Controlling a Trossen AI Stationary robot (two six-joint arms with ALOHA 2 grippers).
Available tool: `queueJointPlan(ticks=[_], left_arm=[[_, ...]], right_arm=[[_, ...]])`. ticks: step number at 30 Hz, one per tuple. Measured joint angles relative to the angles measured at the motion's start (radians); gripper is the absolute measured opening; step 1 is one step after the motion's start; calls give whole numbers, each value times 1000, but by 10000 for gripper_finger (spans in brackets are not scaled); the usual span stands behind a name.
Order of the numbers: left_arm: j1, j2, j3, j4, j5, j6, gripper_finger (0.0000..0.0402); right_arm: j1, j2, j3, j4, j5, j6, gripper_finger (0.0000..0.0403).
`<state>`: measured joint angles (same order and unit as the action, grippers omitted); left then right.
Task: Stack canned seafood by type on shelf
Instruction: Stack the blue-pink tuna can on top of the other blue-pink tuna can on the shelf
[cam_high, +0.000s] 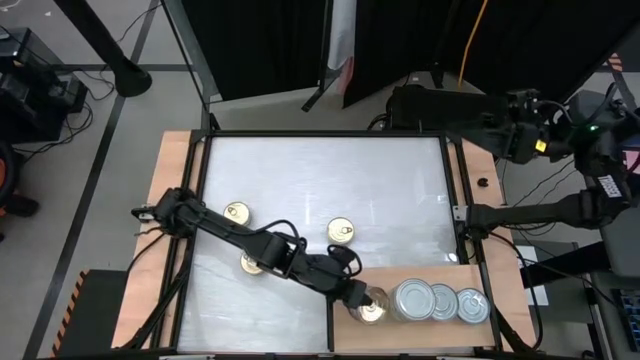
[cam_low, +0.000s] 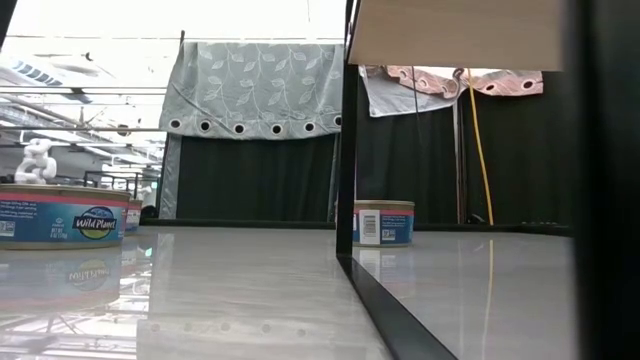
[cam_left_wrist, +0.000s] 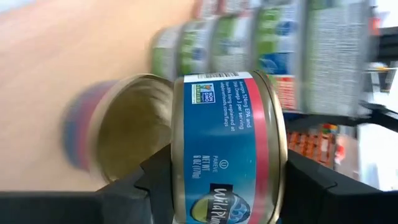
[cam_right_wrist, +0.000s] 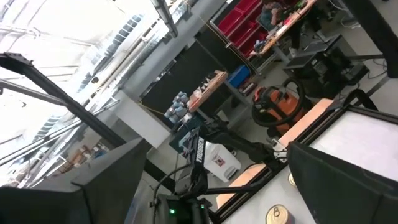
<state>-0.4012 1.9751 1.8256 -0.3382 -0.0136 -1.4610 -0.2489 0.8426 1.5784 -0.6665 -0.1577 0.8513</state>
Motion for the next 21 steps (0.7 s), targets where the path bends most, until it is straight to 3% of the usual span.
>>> queueJointPlan(ticks=[8, 16, 21], left_arm=[[11, 2, 0, -15, 18, -1, 218], [15, 2, 0, -18, 43, -24, 290], [15, -6, 0, -75, 85, -28, 307]], right_arm=[[0, 0, 0, 2, -20, 0, 380], [0, 0, 0, 2, -32, 0, 380], [0, 0, 0, 2, -32, 0, 380]])
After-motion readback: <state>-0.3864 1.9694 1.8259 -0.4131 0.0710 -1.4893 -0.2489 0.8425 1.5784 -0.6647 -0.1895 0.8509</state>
